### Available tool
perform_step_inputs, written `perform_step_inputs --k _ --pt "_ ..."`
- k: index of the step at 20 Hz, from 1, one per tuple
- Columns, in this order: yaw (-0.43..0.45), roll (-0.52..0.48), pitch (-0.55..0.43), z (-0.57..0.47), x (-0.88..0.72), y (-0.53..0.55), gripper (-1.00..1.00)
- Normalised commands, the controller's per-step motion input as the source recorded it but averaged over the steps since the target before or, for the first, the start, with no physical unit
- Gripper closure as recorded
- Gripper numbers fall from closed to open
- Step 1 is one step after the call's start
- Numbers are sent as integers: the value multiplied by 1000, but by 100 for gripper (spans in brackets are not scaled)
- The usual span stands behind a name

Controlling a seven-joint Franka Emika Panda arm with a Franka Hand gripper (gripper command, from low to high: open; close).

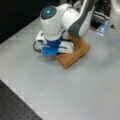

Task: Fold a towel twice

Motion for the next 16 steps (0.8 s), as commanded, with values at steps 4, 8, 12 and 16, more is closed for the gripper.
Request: perform_step_inputs --k 4,8,12,16 --pt "-51 107 -95 -211 -250 -114 -100" --pt "-15 101 -97 -201 -223 -43 -100" --pt "9 84 -94 -156 -230 -18 -100" --pt "21 62 -81 -99 -256 -21 -100"
